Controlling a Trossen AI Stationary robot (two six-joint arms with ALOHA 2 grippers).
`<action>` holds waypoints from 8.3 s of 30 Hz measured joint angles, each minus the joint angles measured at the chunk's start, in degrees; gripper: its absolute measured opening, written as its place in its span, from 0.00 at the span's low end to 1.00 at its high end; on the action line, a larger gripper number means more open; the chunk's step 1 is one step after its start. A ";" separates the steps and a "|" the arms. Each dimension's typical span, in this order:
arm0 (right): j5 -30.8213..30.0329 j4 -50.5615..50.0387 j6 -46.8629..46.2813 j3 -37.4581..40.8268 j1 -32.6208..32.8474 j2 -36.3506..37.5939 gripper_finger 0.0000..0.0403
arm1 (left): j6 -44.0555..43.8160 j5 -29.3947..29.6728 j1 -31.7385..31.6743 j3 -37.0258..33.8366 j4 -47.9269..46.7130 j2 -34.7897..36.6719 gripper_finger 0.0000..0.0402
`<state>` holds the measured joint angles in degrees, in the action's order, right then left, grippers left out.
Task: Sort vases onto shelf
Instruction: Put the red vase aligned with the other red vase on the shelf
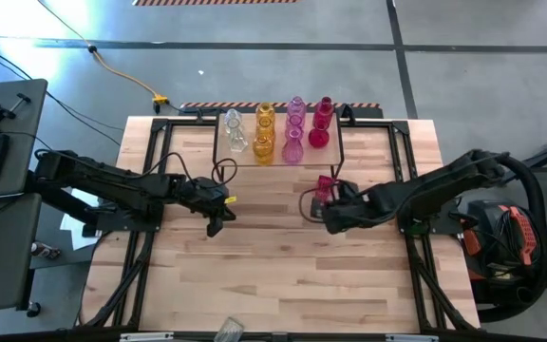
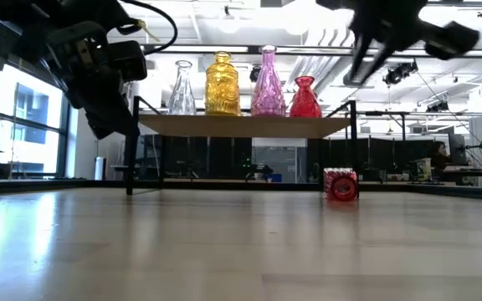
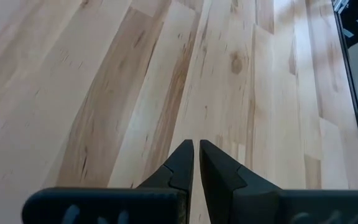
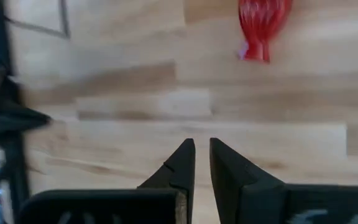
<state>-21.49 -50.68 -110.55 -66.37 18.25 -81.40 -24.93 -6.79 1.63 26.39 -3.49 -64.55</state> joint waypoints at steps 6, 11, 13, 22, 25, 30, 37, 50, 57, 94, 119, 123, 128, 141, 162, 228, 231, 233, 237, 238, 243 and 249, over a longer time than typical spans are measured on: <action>0.03 -3.56 -1.71 -0.04 -1.09 3.06 0.07 | -0.31 1.16 0.00 0.00 0.42 0.00 0.05; 1.98 -4.85 1.40 -0.04 -1.83 3.10 0.07 | -0.23 3.06 0.00 0.00 0.37 0.00 0.05; 1.87 -4.48 3.34 -0.04 -1.84 3.10 0.07 | 0.51 3.70 -0.04 0.00 0.45 0.00 0.05; 2.70 -5.32 6.60 -0.04 -1.98 3.07 0.08 | 5.43 2.95 5.12 -2.79 0.49 19.73 0.05; 2.73 -5.59 6.64 -0.04 -2.00 3.07 0.08 | 7.05 6.12 6.78 -7.32 -0.08 32.54 0.05; 2.88 -5.62 6.06 -0.04 -2.00 3.07 0.08 | 8.34 9.10 7.62 -13.49 0.29 48.55 0.05; 2.87 -5.60 6.02 -0.04 -3.48 3.07 0.08 | 15.56 10.13 7.80 -17.04 -1.35 56.56 0.05; 2.54 -5.62 9.49 -0.04 -5.15 3.05 0.08 | 13.08 11.93 7.78 -24.96 2.99 57.37 0.05; 2.50 -5.42 10.36 -0.04 -5.15 3.05 0.08 | 11.73 12.80 7.74 -25.73 4.88 57.00 0.05; 6.81 15.98 14.33 15.66 -14.10 3.01 0.08 | 13.07 12.33 7.72 -25.73 4.81 56.96 0.05; 8.53 15.31 8.55 13.55 -15.70 -6.31 0.62 | 13.09 12.31 7.72 -25.70 4.81 56.96 0.05; 9.19 16.63 8.79 13.55 -16.31 -8.55 0.63 | 13.09 12.31 7.72 -25.70 4.83 56.96 0.05; 9.52 16.22 8.29 13.57 -16.51 -9.80 0.63 | 13.07 12.33 7.72 -25.70 4.83 56.96 0.05; 7.64 18.73 5.96 13.69 -15.31 -14.12 0.63 | 13.09 12.33 7.72 -25.66 4.80 56.84 0.05; -2.14 21.25 4.46 13.62 -11.71 -18.43 0.59 | 13.09 12.33 7.74 -25.66 4.81 56.83 0.05; 30.89 9.99 16.60 12.12 -18.00 7.67 0.33 | 13.09 12.33 7.73 -25.66 4.80 56.84 0.05; 32.20 5.82 19.38 8.80 -19.62 7.69 0.33 | 13.08 12.34 7.72 -25.66 4.79 56.83 0.05; 32.07 1.42 21.31 5.98 -20.72 7.67 0.33 | 13.09 12.33 7.72 -25.66 4.79 56.83 0.05; 31.59 -5.09 24.70 0.46 -23.02 7.69 0.33 | 13.09 12.33 7.72 -25.66 4.79 56.83 0.05; 31.51 -6.47 25.63 -0.68 -23.70 7.69 0.33 | 13.09 12.33 7.72 -25.66 4.80 56.83 0.05; 32.74 -10.81 29.85 -5.89 -27.38 6.74 0.33 | 13.09 12.33 7.72 -25.66 4.80 56.83 0.05; 36.33 -19.40 36.25 -15.10 -31.59 2.64 0.33 | 13.09 12.33 7.72 -25.66 4.80 56.83 0.05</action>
<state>14.84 -70.07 -74.29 -81.46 -13.34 -78.76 -11.84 5.54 9.35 0.73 1.32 -7.72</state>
